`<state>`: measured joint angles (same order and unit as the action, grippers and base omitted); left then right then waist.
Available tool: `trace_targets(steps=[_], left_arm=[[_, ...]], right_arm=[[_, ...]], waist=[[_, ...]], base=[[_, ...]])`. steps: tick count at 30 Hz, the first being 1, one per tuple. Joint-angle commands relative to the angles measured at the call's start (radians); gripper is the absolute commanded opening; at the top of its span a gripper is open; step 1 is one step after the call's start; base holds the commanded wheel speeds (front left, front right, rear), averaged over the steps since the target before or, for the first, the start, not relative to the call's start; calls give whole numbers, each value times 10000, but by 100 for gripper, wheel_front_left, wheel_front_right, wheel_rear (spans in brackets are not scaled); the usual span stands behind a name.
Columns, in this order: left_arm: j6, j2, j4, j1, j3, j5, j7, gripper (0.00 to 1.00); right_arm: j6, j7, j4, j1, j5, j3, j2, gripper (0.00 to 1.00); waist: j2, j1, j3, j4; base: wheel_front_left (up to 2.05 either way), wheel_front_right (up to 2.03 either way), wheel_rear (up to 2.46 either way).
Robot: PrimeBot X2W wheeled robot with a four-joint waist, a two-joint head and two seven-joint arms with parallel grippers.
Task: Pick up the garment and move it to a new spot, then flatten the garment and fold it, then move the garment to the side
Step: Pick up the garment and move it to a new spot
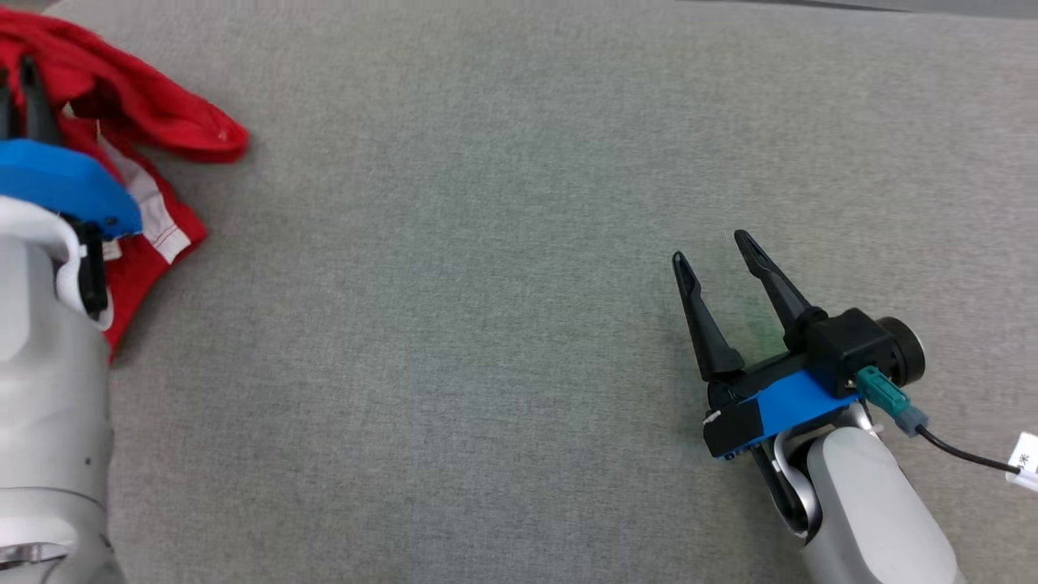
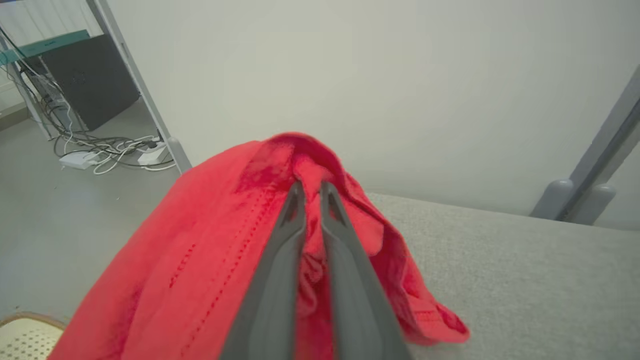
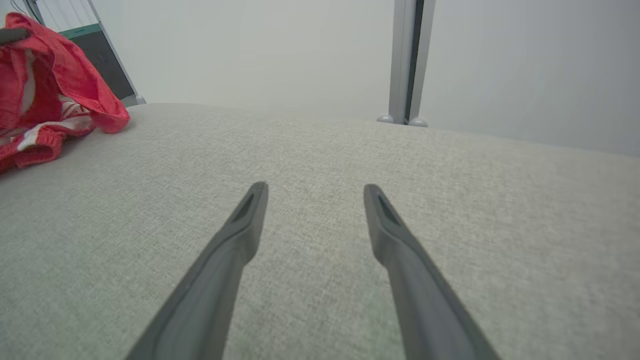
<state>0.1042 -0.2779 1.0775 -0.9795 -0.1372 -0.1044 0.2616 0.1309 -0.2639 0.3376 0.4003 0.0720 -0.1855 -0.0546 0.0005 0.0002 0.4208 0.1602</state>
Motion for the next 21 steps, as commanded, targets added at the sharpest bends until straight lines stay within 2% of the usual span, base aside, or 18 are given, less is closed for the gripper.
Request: trace_targets(steps=[1,12,21], left_arm=[[52,173,-269,115,107,55,43,0],[276,1232,-2049,685,1414,70,49,0],[265,2002,-2795,981,3530,-847,50,0]], right_arm=[[-3,-9,-35,-152,54,82,16,100],[-3,-9,66,-587,309,70,39,100],[-3,-9,-17,-766,509,131,38,100]], waist=[[-5,-2,-266,-259],[-5,-2,-960,-1544],[-5,-2,-1204,-2778]], base=[[0,0,0],[0,0,0],[0,0,0]])
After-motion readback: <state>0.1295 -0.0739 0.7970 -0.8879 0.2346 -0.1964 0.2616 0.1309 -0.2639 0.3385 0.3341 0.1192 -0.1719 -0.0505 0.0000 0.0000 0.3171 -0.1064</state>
